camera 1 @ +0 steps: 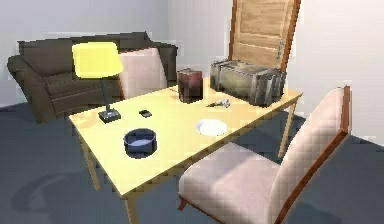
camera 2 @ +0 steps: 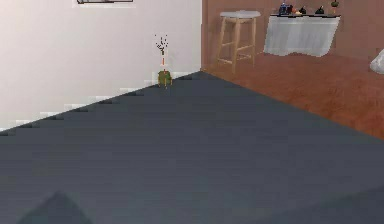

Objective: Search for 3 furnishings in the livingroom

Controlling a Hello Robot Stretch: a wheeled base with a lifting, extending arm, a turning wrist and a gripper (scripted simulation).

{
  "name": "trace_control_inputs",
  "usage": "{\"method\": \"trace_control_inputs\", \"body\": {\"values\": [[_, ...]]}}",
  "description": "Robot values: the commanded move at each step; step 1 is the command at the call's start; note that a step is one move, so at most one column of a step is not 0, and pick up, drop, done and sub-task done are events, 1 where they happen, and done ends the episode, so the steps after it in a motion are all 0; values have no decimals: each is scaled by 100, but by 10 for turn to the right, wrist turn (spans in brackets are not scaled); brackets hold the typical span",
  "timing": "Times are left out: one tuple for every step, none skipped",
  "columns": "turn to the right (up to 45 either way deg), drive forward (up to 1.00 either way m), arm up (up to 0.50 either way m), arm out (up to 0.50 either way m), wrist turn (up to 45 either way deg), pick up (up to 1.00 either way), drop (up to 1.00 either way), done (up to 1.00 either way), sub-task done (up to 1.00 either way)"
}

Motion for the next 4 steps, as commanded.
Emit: {"method": "trace_control_inputs", "body": {"values": [[0,0,0,0,0,0,0,0,100],[450,0,0,0,0,0,0,0,0],[30,0,0,0,0,0,0,0,0],[0,15,0,0,0,0,0,0,0]]}}
